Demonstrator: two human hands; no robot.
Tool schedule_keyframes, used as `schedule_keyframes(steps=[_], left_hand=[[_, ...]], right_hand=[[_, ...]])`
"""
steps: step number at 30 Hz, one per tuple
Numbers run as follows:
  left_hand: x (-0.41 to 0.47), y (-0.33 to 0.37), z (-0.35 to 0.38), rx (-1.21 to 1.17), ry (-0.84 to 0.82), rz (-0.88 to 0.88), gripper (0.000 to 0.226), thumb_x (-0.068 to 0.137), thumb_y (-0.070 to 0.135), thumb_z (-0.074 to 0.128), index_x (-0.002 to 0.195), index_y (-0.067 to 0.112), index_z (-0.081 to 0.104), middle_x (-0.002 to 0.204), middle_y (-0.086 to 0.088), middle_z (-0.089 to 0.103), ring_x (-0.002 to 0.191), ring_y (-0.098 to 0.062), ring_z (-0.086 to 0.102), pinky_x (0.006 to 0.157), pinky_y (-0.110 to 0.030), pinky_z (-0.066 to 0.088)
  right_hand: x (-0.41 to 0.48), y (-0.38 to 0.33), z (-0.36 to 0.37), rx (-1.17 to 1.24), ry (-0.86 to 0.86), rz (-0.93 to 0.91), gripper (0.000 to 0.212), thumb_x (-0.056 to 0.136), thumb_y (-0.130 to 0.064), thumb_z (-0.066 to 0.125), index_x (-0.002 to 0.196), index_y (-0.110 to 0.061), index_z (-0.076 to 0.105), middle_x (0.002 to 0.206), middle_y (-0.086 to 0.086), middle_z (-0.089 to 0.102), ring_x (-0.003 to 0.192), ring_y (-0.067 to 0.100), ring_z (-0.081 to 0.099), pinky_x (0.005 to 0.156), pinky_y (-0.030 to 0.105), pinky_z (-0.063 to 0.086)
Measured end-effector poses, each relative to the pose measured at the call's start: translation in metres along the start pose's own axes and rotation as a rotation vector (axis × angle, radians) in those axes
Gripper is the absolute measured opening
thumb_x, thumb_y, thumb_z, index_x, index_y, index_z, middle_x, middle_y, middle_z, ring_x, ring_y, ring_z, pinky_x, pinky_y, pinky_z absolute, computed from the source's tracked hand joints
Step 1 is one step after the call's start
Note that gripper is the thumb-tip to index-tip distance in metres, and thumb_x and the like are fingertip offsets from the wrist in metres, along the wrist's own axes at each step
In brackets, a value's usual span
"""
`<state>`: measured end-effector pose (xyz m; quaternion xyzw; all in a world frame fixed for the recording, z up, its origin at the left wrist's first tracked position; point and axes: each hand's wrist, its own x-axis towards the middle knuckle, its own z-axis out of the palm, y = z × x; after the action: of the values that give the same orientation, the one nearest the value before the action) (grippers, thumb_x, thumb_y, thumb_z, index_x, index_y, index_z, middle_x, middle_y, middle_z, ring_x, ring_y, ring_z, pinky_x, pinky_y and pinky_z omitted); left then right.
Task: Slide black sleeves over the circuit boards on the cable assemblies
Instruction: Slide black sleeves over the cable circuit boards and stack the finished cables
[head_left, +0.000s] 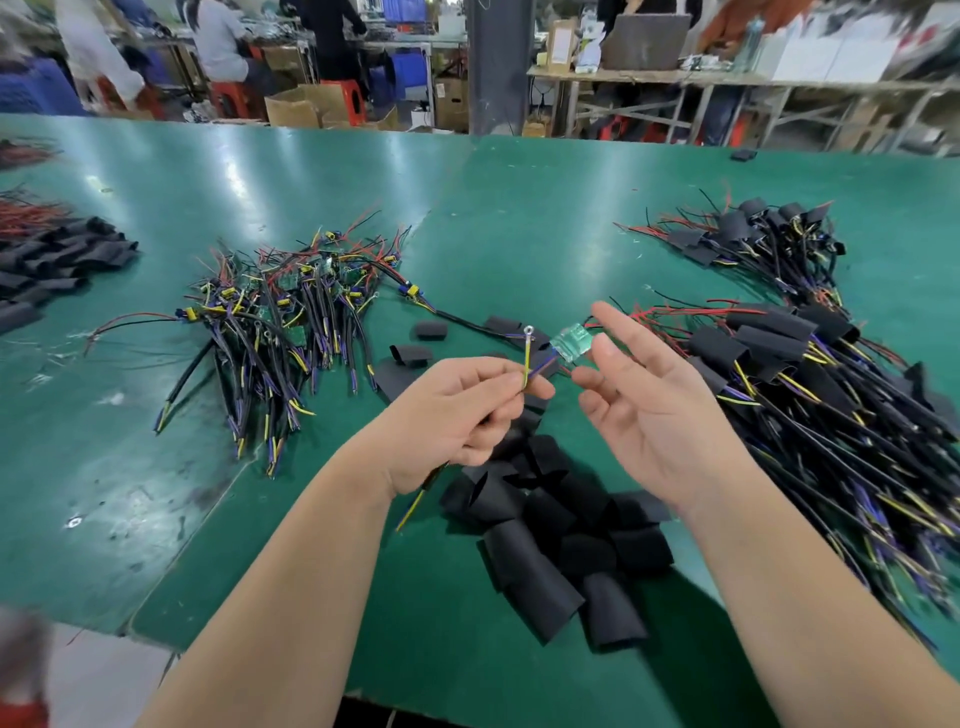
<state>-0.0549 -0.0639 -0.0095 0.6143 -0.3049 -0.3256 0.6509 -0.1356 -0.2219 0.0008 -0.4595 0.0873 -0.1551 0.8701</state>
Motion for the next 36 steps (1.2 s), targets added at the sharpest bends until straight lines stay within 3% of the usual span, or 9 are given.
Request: schedule_keyframes(steps=[4, 9, 13, 16, 24, 27, 31, 34, 36], left_hand=[[0.001, -0.003, 0.002, 0.268, 0.080, 0.067, 0.036, 0.101, 0.028, 0.042, 0.075, 0.021, 0.066, 0.052, 0.012, 0.033, 0.042, -0.005, 0.022, 0.040, -0.017, 0.018], [0.008, -0.013, 0.001, 0.546, 0.373, 0.263, 0.012, 0.093, 0.017, 0.059, 0.088, 0.020, 0.070, 0.066, 0.015, 0.066, 0.049, -0.003, 0.055, 0.048, -0.017, 0.045], [0.008, -0.016, 0.006, 0.638, 0.466, 0.400, 0.015, 0.088, 0.014, 0.066, 0.100, 0.016, 0.075, 0.077, 0.025, 0.068, 0.063, 0.005, 0.062, 0.062, -0.011, 0.048], [0.007, -0.014, 0.007, 0.813, 0.458, 0.515, 0.017, 0.084, 0.019, 0.067, 0.098, 0.014, 0.076, 0.088, 0.010, 0.073, 0.080, 0.001, 0.064, 0.073, -0.014, 0.048], [0.009, -0.014, 0.004, 0.671, 0.444, 0.268, 0.006, 0.081, 0.020, 0.075, 0.086, 0.024, 0.077, 0.060, 0.024, 0.064, 0.051, 0.004, 0.056, 0.055, -0.011, 0.044], [0.007, -0.013, 0.001, 0.528, 0.410, 0.189, 0.027, 0.085, 0.012, 0.070, 0.078, 0.038, 0.069, 0.058, 0.017, 0.065, 0.046, -0.003, 0.060, 0.046, -0.018, 0.049], [0.007, -0.010, -0.004, 0.509, 0.431, 0.180, 0.019, 0.085, 0.016, 0.070, 0.078, 0.033, 0.071, 0.053, 0.002, 0.065, 0.039, -0.004, 0.050, 0.046, -0.016, 0.040], [0.007, -0.009, -0.006, 0.500, 0.473, 0.220, 0.016, 0.087, 0.013, 0.068, 0.076, 0.024, 0.072, 0.055, 0.009, 0.066, 0.042, 0.001, 0.049, 0.050, -0.013, 0.039], [0.007, -0.010, -0.010, 0.579, 0.582, 0.269, 0.019, 0.087, 0.013, 0.067, 0.072, 0.025, 0.071, 0.058, 0.019, 0.066, 0.052, 0.005, 0.056, 0.057, -0.011, 0.043]], right_hand=[[0.002, 0.005, -0.003, 0.023, 0.095, 0.007, 0.036, 0.075, -0.004, 0.066, 0.099, -0.022, 0.045, 0.071, -0.002, 0.071, 0.054, 0.012, 0.062, 0.050, 0.019, 0.048], [0.005, 0.009, -0.008, -0.160, 0.167, -0.159, 0.047, 0.079, 0.008, 0.068, 0.098, -0.023, 0.038, 0.066, -0.005, 0.069, 0.054, 0.015, 0.064, 0.049, 0.020, 0.046], [0.004, 0.011, -0.009, -0.261, 0.137, -0.249, 0.050, 0.077, -0.009, 0.076, 0.101, -0.029, 0.037, 0.078, -0.004, 0.071, 0.061, 0.020, 0.068, 0.050, 0.020, 0.046], [0.004, 0.011, -0.008, -0.392, 0.144, -0.308, 0.047, 0.078, -0.012, 0.078, 0.099, -0.029, 0.039, 0.075, -0.004, 0.071, 0.058, 0.021, 0.068, 0.052, 0.022, 0.048], [-0.002, 0.012, -0.004, -0.543, -0.028, -0.406, 0.054, 0.082, 0.014, 0.062, 0.102, -0.029, 0.037, 0.095, -0.002, 0.075, 0.071, 0.014, 0.070, 0.072, 0.022, 0.054], [-0.004, 0.015, -0.001, -0.526, -0.074, -0.424, 0.070, 0.082, 0.017, 0.060, 0.120, -0.036, 0.034, 0.105, -0.006, 0.072, 0.071, 0.013, 0.070, 0.072, 0.019, 0.053], [0.000, 0.020, -0.002, -0.315, 0.049, -0.307, 0.084, 0.082, 0.016, 0.062, 0.138, -0.033, 0.022, 0.094, 0.003, 0.073, 0.075, 0.015, 0.069, 0.068, 0.026, 0.055], [0.003, 0.022, -0.001, -0.230, 0.141, -0.133, 0.068, 0.082, 0.009, 0.066, 0.133, -0.021, 0.032, 0.081, 0.004, 0.071, 0.080, 0.018, 0.069, 0.065, 0.027, 0.052], [0.003, 0.018, -0.005, -0.542, 0.099, -0.140, 0.039, 0.081, -0.005, 0.073, 0.114, -0.011, 0.054, 0.076, -0.001, 0.069, 0.070, 0.012, 0.065, 0.062, 0.023, 0.046]])
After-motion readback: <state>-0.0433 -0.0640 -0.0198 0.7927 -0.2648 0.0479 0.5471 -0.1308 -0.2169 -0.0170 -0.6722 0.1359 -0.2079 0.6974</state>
